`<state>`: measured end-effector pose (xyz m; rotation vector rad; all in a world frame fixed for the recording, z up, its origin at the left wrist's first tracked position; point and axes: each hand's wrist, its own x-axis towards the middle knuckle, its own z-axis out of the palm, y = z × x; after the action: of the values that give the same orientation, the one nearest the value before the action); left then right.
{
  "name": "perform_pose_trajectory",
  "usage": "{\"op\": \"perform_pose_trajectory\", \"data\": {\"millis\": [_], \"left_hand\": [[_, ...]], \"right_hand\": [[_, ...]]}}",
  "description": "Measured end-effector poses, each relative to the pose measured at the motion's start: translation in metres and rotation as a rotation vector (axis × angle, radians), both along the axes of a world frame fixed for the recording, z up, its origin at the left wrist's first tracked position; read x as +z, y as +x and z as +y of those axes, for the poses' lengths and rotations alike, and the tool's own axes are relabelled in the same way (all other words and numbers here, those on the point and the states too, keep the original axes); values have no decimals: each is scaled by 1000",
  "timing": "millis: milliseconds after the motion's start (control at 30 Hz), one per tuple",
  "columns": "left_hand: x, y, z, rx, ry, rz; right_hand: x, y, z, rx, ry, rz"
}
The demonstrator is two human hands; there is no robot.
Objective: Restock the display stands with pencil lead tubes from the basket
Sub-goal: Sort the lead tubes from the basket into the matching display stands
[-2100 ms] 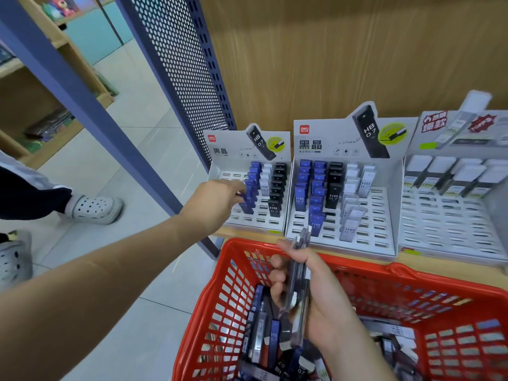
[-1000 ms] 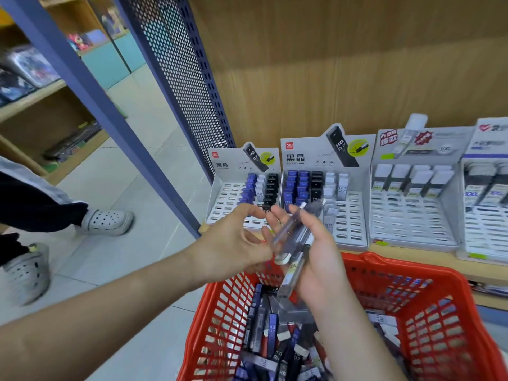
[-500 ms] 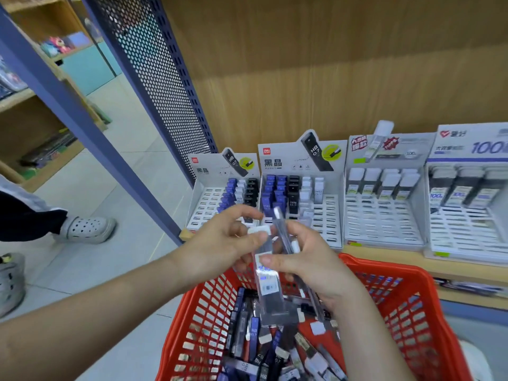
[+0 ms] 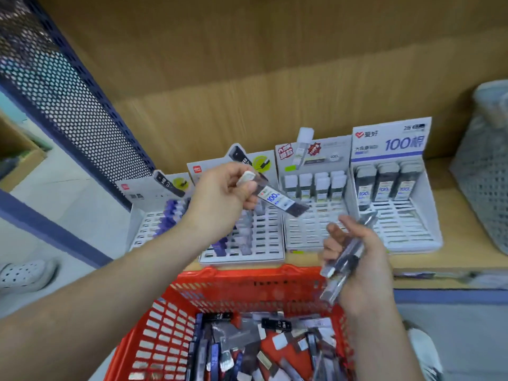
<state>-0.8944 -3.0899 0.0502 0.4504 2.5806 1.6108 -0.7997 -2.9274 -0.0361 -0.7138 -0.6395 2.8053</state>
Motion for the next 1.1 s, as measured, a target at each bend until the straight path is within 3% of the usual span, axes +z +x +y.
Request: {"op": "perform_pose_trajectory", "data": {"millis": [200, 433, 600, 767, 933, 1100], "left_hand": [[-42, -50, 59, -52, -340, 239], [-64, -67, 88, -92, -536, 408], [-54, -69, 90, -3, -476, 447], [-36, -56, 108, -79, -368, 457], [-44, -65, 112, -51, -572, 559], [-67, -71, 108, -144, -602, 557]], "right_hand": [[-22, 10, 19, -148, -281, 44], [-18, 6, 26, -161, -231, 34], [-19, 8, 30, -195, -241, -3], [-20, 10, 41, -309, -330, -31], [-24, 21, 49, -252, -253, -74], [-20, 20, 53, -218, -212, -82]]}}
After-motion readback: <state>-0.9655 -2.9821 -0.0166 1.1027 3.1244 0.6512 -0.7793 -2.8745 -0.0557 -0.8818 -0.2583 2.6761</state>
